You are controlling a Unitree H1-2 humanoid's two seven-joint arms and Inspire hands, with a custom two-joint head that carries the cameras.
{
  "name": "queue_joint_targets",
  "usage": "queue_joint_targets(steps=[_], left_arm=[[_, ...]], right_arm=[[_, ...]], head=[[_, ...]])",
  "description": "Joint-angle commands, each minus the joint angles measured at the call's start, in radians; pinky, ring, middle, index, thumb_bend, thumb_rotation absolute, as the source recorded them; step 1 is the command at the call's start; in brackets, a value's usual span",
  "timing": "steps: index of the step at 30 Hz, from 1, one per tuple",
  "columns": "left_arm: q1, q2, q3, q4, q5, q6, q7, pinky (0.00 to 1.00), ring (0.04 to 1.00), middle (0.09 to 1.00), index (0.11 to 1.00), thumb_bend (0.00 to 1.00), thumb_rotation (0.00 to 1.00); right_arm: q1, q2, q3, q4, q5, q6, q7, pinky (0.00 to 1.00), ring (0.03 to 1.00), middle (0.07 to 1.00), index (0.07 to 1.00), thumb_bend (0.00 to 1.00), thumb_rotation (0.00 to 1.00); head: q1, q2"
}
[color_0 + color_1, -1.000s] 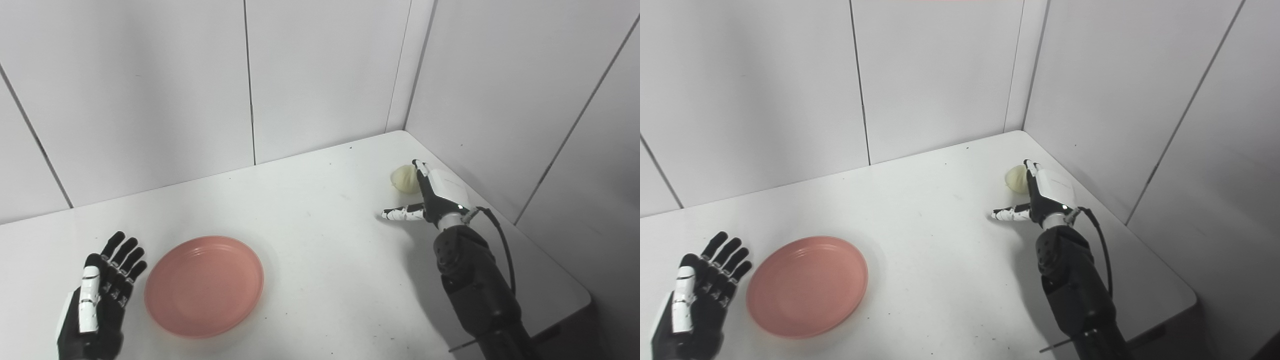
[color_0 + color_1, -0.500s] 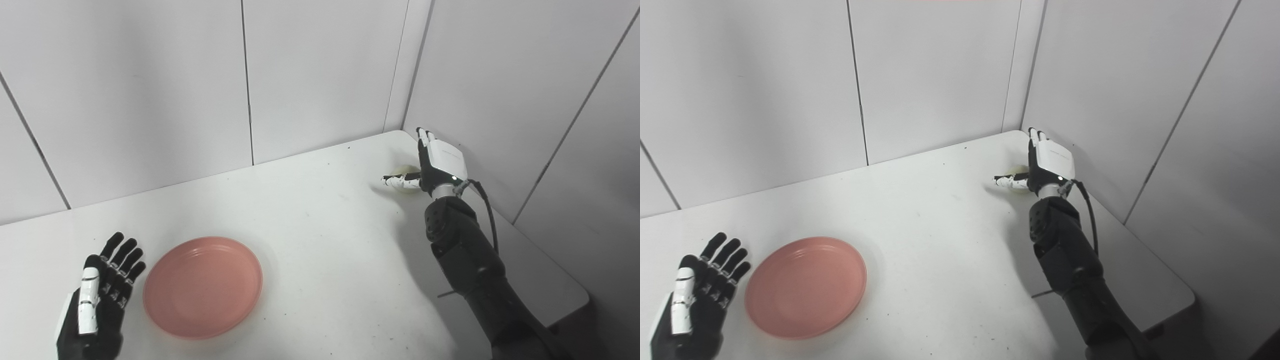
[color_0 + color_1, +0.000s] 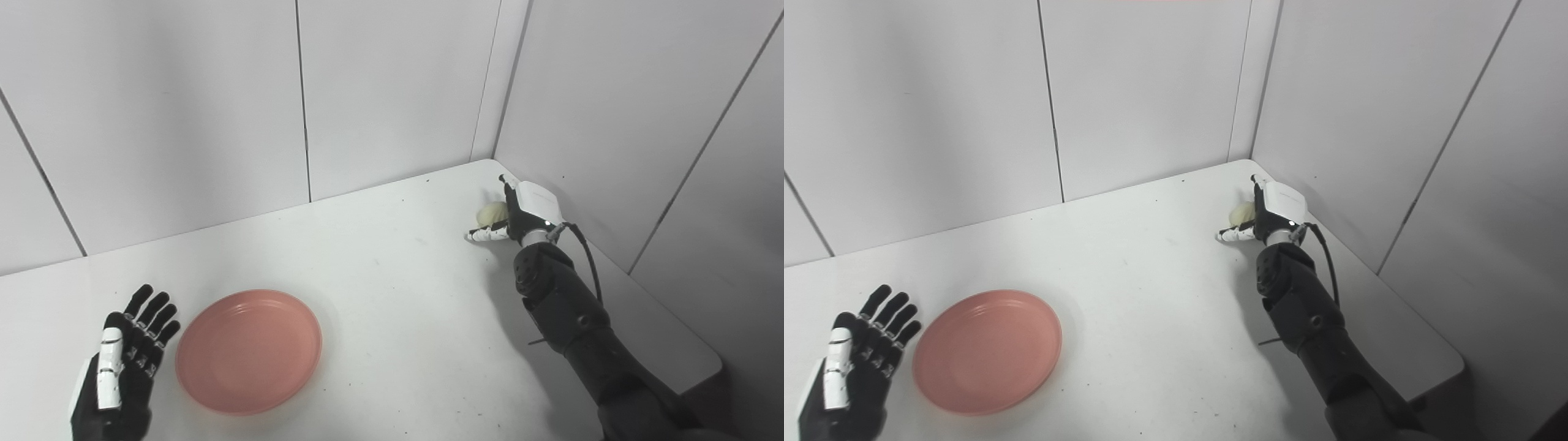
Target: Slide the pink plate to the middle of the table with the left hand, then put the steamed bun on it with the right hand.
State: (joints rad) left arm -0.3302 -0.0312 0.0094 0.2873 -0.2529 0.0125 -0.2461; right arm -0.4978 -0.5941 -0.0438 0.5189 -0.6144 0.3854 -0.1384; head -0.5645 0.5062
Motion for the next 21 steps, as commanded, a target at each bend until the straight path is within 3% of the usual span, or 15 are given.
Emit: queue_joint_targets(steps=[1,4,5,6,7,9,10,11,15,21], left_arm=[[0.020,0.003,-0.008,-0.002,0.005,0.014,-0.001,0.91,0.904,0.893,0.878,0.50,0.93],[0.022,0.002,-0.007,-0.003,0.003,0.015,-0.001,0.92,0.908,0.895,0.877,0.49,0.92],[0.022,0.002,-0.007,-0.002,0.003,0.014,-0.001,0.92,0.907,0.893,0.875,0.50,0.92],[0.023,0.002,-0.008,-0.003,0.003,0.014,-0.002,0.91,0.906,0.892,0.874,0.50,0.91],[0.024,0.002,-0.009,-0.005,0.004,0.016,-0.003,0.91,0.909,0.897,0.879,0.50,0.92],[0.025,0.003,-0.011,-0.007,0.004,0.017,-0.004,0.91,0.911,0.900,0.883,0.50,0.92],[0.025,0.003,-0.012,-0.006,0.005,0.016,-0.004,0.92,0.911,0.900,0.885,0.50,0.92],[0.025,0.002,-0.013,-0.005,0.006,0.015,-0.002,0.92,0.911,0.899,0.885,0.50,0.92],[0.023,-0.001,-0.015,0.003,0.007,0.008,-0.001,0.92,0.909,0.898,0.880,0.51,0.92],[0.027,-0.008,-0.022,0.000,0.016,-0.004,0.002,0.91,0.905,0.895,0.881,0.51,0.92]], right_arm=[[-0.045,-0.039,0.002,0.000,0.004,-0.019,-0.027,0.65,0.838,0.903,0.905,0.84,0.28],[-0.045,-0.036,0.004,0.024,0.025,-0.027,-0.042,0.58,0.747,0.851,0.891,0.83,0.22],[-0.043,-0.033,0.002,0.025,0.035,-0.030,-0.046,0.47,0.610,0.729,0.882,0.81,0.17],[-0.042,-0.029,-0.002,0.025,0.048,-0.028,-0.046,0.35,0.468,0.584,0.863,0.67,0.07],[-0.041,-0.027,-0.002,0.021,0.056,-0.022,-0.046,0.24,0.329,0.517,0.815,0.61,0.03],[-0.034,-0.025,0.001,-0.001,0.064,-0.009,-0.053,0.18,0.243,0.481,0.772,0.58,0.01],[-0.030,-0.023,0.000,-0.024,0.064,0.005,-0.055,0.18,0.257,0.477,0.634,0.55,0.00],[-0.028,-0.023,-0.001,-0.046,0.062,0.023,-0.052,0.21,0.285,0.477,0.562,0.54,0.00],[-0.032,-0.018,-0.012,-0.081,0.062,0.059,-0.062,0.28,0.367,0.436,0.535,0.52,0.00],[-0.020,-0.031,0.007,-0.186,0.029,0.047,-0.074,0.28,0.372,0.444,0.526,0.52,0.00]], head=[[0.002,0.002],[0.005,0.004],[0.006,0.004],[0.005,0.005],[0.005,0.006],[0.006,0.006],[0.006,0.007],[0.007,0.007],[0.013,0.004],[0.032,0.001]])
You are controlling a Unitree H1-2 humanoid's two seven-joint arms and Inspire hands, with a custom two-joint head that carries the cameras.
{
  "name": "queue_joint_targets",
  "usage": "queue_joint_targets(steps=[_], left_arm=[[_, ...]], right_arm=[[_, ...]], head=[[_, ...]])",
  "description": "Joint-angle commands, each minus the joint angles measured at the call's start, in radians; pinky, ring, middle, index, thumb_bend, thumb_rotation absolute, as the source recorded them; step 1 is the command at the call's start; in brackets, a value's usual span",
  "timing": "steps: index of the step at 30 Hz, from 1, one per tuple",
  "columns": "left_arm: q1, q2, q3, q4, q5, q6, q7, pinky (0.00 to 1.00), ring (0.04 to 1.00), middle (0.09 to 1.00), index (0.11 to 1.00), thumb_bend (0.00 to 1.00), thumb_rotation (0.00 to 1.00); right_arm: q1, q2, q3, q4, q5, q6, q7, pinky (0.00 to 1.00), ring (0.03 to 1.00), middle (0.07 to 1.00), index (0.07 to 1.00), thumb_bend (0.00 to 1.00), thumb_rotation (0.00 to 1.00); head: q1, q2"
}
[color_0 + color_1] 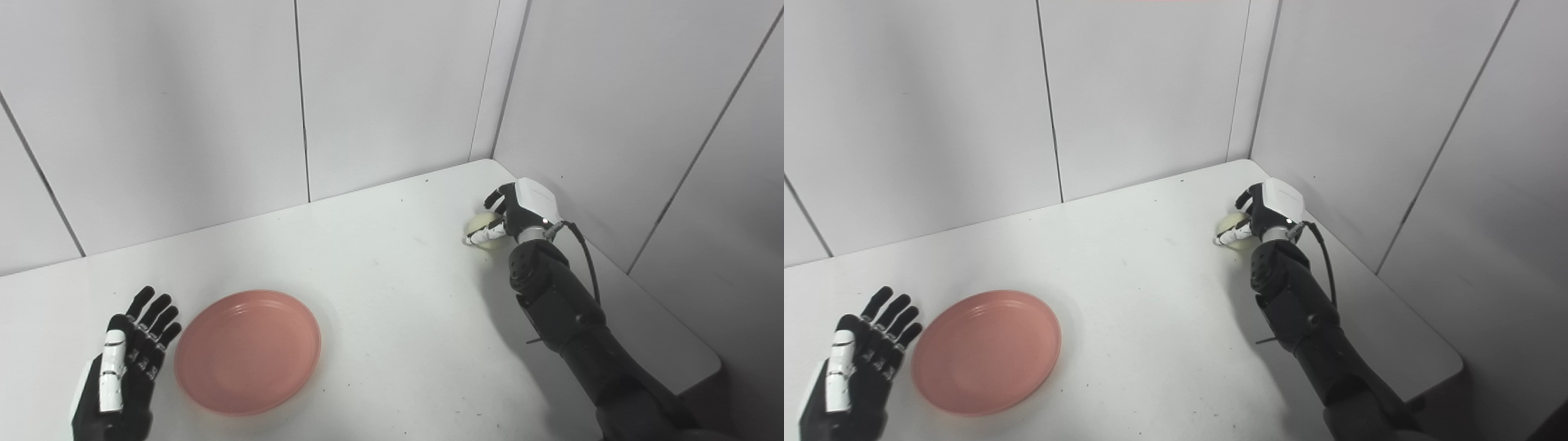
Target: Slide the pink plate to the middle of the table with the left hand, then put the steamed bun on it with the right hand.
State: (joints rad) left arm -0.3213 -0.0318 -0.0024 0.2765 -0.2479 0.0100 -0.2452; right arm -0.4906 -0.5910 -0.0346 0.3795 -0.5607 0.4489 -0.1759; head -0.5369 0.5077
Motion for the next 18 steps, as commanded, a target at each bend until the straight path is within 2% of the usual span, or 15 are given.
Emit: queue_joint_targets(steps=[1,10,13,14,18], left_arm=[[0.019,-0.009,-0.012,0.011,0.011,-0.002,0.001,0.91,0.907,0.898,0.884,0.51,0.93],[0.026,-0.024,-0.030,-0.003,0.034,-0.004,0.021,0.91,0.907,0.899,0.881,0.48,0.93],[0.027,-0.035,-0.032,-0.002,0.038,-0.005,0.031,0.92,0.909,0.901,0.883,0.46,0.92],[0.027,-0.038,-0.033,0.000,0.041,-0.006,0.033,0.92,0.911,0.900,0.881,0.47,0.92],[0.024,-0.049,-0.036,0.018,0.050,-0.019,0.040,0.92,0.909,0.898,0.875,0.45,0.93]], right_arm=[[-0.025,-0.038,0.001,-0.056,-0.030,-0.021,-0.037,0.29,0.371,0.444,0.524,0.52,0.00],[0.000,-0.007,-0.015,-0.318,-0.015,-0.013,0.003,0.27,0.342,0.429,0.515,0.52,0.00],[0.005,0.007,-0.010,-0.401,0.011,-0.063,0.020,0.27,0.347,0.459,0.497,0.53,0.00],[0.005,0.012,-0.008,-0.418,0.017,-0.075,0.023,0.24,0.315,0.423,0.507,0.52,0.00],[0.004,0.036,0.006,-0.475,0.034,-0.113,0.049,0.21,0.291,0.426,0.516,0.52,0.00]], head=[[0.008,0.000],[0.062,-0.004],[0.099,-0.006],[0.103,-0.005],[0.147,-0.006]])
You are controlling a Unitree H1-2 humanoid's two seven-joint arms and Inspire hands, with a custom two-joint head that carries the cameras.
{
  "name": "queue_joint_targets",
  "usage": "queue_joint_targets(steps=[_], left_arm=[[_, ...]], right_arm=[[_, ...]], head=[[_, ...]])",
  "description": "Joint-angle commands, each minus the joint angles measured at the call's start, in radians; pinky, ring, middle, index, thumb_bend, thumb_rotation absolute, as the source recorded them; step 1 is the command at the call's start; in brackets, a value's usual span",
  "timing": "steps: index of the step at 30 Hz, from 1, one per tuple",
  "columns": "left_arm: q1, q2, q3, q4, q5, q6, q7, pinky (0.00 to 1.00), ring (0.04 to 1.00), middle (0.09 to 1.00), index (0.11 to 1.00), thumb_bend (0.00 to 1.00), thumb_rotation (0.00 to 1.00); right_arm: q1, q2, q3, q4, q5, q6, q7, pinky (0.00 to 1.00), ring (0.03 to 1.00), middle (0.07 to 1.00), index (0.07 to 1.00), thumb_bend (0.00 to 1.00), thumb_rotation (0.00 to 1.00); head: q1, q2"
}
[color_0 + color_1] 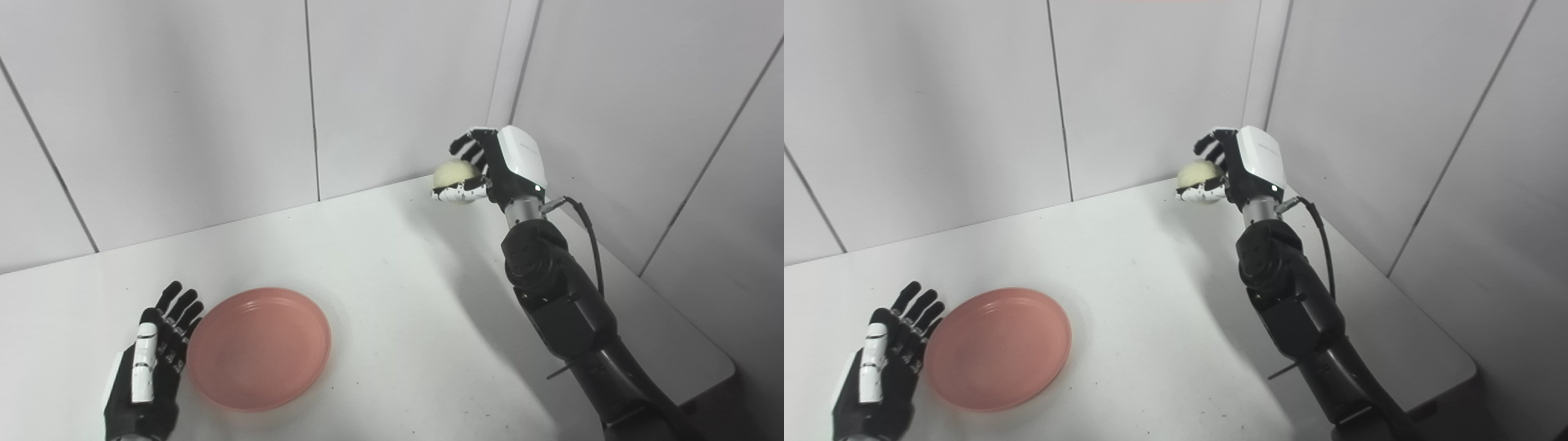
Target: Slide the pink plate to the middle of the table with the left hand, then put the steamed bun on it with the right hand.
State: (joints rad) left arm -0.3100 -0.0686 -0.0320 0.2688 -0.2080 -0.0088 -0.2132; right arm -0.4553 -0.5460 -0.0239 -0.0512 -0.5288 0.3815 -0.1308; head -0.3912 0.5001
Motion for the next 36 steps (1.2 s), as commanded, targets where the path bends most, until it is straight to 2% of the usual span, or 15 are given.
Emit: queue_joint_targets(steps=[1,4,5,6,10,12,14,17,21,23,25,27,28,30,36], left_arm=[[0.012,-0.015,-0.009,0.028,0.013,-0.003,0.010,0.92,0.909,0.897,0.874,0.45,0.93],[0.014,-0.025,-0.018,0.035,0.025,-0.020,0.016,0.92,0.910,0.901,0.882,0.44,0.95],[0.015,-0.028,-0.020,0.033,0.029,-0.015,0.019,0.91,0.910,0.901,0.883,0.44,0.96],[0.017,-0.034,-0.021,0.027,0.033,-0.008,0.025,0.92,0.912,0.901,0.883,0.45,0.96],[0.021,-0.050,-0.026,0.019,0.040,0.002,0.039,0.92,0.914,0.901,0.884,0.44,0.96],[0.022,-0.056,-0.028,0.021,0.047,0.002,0.041,0.95,0.929,0.914,0.896,0.43,0.99],[0.022,-0.059,-0.033,0.025,0.056,-0.002,0.043,0.96,0.935,0.919,0.903,0.44,1.00],[0.021,-0.066,-0.039,0.029,0.062,-0.006,0.046,0.99,0.943,0.926,0.909,0.45,1.00],[0.018,-0.080,-0.039,0.041,0.066,-0.016,0.060,0.99,0.947,0.929,0.913,0.46,1.00],[0.016,-0.090,-0.038,0.052,0.070,-0.030,0.073,0.97,0.936,0.920,0.907,0.44,1.00],[0.013,-0.096,-0.042,0.062,0.080,-0.044,0.082,0.95,0.925,0.913,0.904,0.43,1.00],[0.010,-0.102,-0.046,0.072,0.088,-0.055,0.087,0.93,0.918,0.909,0.902,0.42,1.00],[0.008,-0.104,-0.048,0.076,0.092,-0.060,0.089,0.93,0.917,0.910,0.904,0.42,1.00],[0.006,-0.108,-0.054,0.086,0.101,-0.071,0.093,0.93,0.918,0.912,0.906,0.42,1.00],[0.004,-0.122,-0.065,0.078,0.107,-0.051,0.103,0.95,0.936,0.928,0.923,0.42,1.00]], right_arm=[[-0.032,-0.004,-0.002,-0.060,0.013,-0.048,0.019,0.21,0.291,0.427,0.516,0.52,0.00],[-0.033,0.027,0.024,-0.126,0.038,-0.056,0.069,0.26,0.351,0.459,0.503,0.52,0.00],[-0.034,0.037,0.038,-0.141,0.039,-0.064,0.080,0.23,0.315,0.435,0.513,0.52,0.00],[-0.034,0.047,0.047,-0.154,0.042,-0.072,0.089,0.21,0.293,0.434,0.516,0.52,0.00],[-0.033,0.087,0.095,-0.176,0.038,-0.110,0.118,0.22,0.305,0.447,0.516,0.52,0.00],[-0.037,0.122,0.133,-0.178,0.027,-0.118,0.136,0.19,0.277,0.426,0.521,0.52,0.00],[-0.039,0.146,0.159,-0.170,0.032,-0.142,0.145,0.23,0.316,0.438,0.519,0.52,0.00],[-0.040,0.178,0.205,-0.148,0.019,-0.190,0.156,0.23,0.321,0.453,0.506,0.52,0.00],[-0.035,0.222,0.239,-0.125,0.024,-0.223,0.168,0.27,0.360,0.480,0.487,0.52,0.00],[-0.030,0.238,0.261,-0.117,0.008,-0.243,0.174,0.33,0.421,0.519,0.462,0.52,0.00],[-0.022,0.245,0.279,-0.104,0.002,-0.268,0.179,0.42,0.536,0.497,0.476,0.52,0.00],[-0.009,0.251,0.288,-0.091,0.011,-0.283,0.190,0.41,0.513,0.528,0.458,0.52,0.00],[-0.004,0.254,0.291,-0.087,0.016,-0.285,0.196,0.35,0.443,0.495,0.495,0.51,0.00],[0.009,0.263,0.300,-0.079,0.012,-0.285,0.210,0.34,0.420,0.499,0.501,0.51,0.00],[0.040,0.260,0.308,-0.006,0.016,-0.361,0.211,0.37,0.421,0.539,0.469,0.51,0.00]], head=[[0.025,0.002],[0.083,0.011],[0.083,0.011],[0.112,0.014],[0.162,0.022],[0.182,0.023],[0.202,0.025],[0.221,0.023],[0.265,0.026],[0.286,0.028],[0.315,0.031],[0.343,0.034],[0.347,0.035],[0.370,0.038],[0.422,0.052]])
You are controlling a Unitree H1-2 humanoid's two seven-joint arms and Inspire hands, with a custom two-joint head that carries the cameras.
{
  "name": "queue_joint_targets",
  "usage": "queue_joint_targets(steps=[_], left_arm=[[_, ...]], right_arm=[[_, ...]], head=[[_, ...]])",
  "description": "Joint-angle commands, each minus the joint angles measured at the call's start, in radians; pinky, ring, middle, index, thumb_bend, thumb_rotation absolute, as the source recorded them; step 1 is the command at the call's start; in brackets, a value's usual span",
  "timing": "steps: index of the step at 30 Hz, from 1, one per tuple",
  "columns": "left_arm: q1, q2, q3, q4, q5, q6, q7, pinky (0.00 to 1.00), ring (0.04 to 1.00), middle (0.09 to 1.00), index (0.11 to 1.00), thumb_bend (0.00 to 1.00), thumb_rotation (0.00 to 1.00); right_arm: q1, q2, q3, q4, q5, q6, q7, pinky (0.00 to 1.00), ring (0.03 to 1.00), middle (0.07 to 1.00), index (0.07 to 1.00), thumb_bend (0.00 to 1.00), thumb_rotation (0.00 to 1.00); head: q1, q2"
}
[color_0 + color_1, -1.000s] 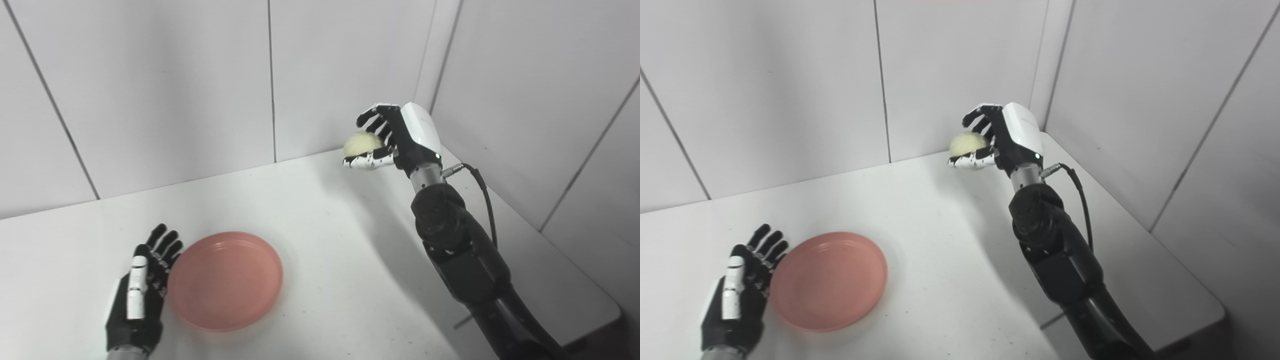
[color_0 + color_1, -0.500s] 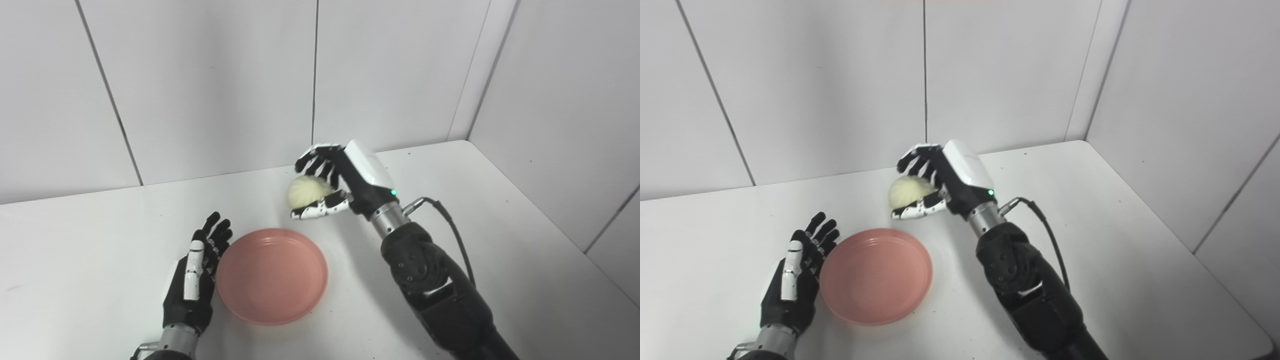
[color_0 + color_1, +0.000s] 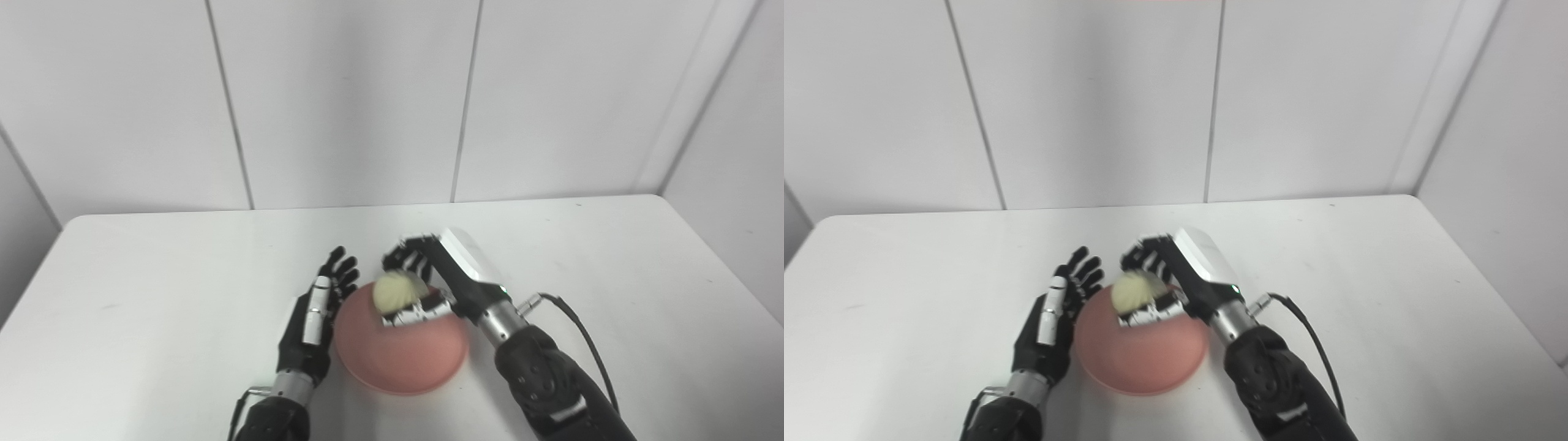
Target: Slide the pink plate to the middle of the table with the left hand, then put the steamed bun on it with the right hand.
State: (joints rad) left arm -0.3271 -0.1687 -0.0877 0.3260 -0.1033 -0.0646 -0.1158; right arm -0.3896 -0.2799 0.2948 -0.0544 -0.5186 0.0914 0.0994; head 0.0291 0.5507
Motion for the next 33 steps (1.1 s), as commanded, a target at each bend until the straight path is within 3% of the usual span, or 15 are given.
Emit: queue_joint_targets(steps=[1,10,16,17,18,20,21,22,23,27,28,31,33], left_arm=[[0.021,-0.025,-0.010,0.020,0.004,0.005,0.007,0.95,0.936,0.928,0.922,0.42,1.00],[0.018,-0.038,-0.011,0.021,0.014,-0.004,0.017,0.95,0.947,0.938,0.935,0.43,1.00],[0.017,-0.038,-0.007,0.015,0.012,-0.009,0.020,0.95,0.947,0.939,0.935,0.41,1.00],[0.018,-0.038,-0.006,0.014,0.011,-0.009,0.018,0.95,0.949,0.940,0.936,0.41,1.00],[0.018,-0.037,-0.006,0.011,0.012,-0.007,0.020,0.95,0.949,0.940,0.936,0.41,1.00],[0.020,-0.036,-0.005,0.003,0.013,0.002,0.023,0.95,0.947,0.940,0.935,0.41,1.00],[0.021,-0.036,-0.005,0.000,0.012,0.004,0.022,0.95,0.948,0.940,0.937,0.41,1.00],[0.021,-0.035,-0.004,0.000,0.009,0.004,0.021,0.95,0.949,0.941,0.938,0.40,1.00],[0.020,-0.035,-0.003,0.000,0.008,0.003,0.020,0.95,0.949,0.941,0.938,0.40,1.00],[0.019,-0.030,-0.002,0.002,0.007,-0.002,0.015,0.95,0.950,0.941,0.938,0.39,1.00],[0.019,-0.029,-0.003,0.002,0.008,-0.002,0.014,0.96,0.951,0.943,0.942,0.39,1.00],[0.022,-0.026,-0.002,-0.009,0.006,0.012,0.012,0.97,0.956,0.948,0.949,0.40,1.00],[0.023,-0.023,-0.001,-0.016,0.005,0.020,0.010,0.97,0.957,0.948,0.950,0.40,1.00]], right_arm=[[-0.022,-0.009,-0.011,0.013,0.005,-0.087,-0.023,0.38,0.426,0.543,0.464,0.51,0.00],[-0.019,-0.046,-0.003,0.146,-0.076,-0.224,-0.078,0.44,0.452,0.543,0.460,0.51,0.00],[-0.013,-0.062,0.006,0.146,-0.148,-0.243,-0.097,0.45,0.439,0.530,0.495,0.51,0.00],[-0.012,-0.063,0.007,0.141,-0.155,-0.245,-0.098,0.49,0.517,0.521,0.488,0.51,0.00],[-0.008,-0.062,0.007,0.127,-0.164,-0.241,-0.097,0.53,0.599,0.584,0.490,0.51,0.05],[-0.002,-0.064,0.006,0.100,-0.170,-0.228,-0.078,0.57,0.650,0.665,0.495,0.51,0.10],[0.001,-0.068,0.005,0.088,-0.168,-0.220,-0.061,0.64,0.734,0.751,0.674,0.56,0.18],[0.004,-0.074,0.005,0.080,-0.162,-0.218,-0.041,0.71,0.798,0.814,0.784,0.59,0.26],[0.006,-0.079,0.006,0.072,-0.155,-0.213,-0.020,0.71,0.806,0.822,0.797,0.60,0.28],[0.012,-0.091,0.009,0.034,-0.151,-0.161,0.083,0.90,0.914,0.898,0.861,0.62,0.45],[0.014,-0.094,0.010,0.026,-0.152,-0.148,0.104,0.96,0.964,0.930,0.875,0.65,0.55],[0.025,-0.095,0.005,0.006,-0.149,-0.112,0.155,1.00,0.998,0.990,0.918,0.72,0.68],[0.030,-0.094,0.003,-0.004,-0.153,-0.095,0.175,1.00,1.000,0.996,0.929,0.73,0.70]], head=[[0.017,0.004],[0.046,0.017],[0.038,0.024],[0.038,0.024],[0.031,0.025],[0.027,0.026],[0.024,0.026],[0.022,0.027],[0.021,0.027],[0.018,0.028],[0.018,0.028],[0.015,0.029],[0.012,0.029]])
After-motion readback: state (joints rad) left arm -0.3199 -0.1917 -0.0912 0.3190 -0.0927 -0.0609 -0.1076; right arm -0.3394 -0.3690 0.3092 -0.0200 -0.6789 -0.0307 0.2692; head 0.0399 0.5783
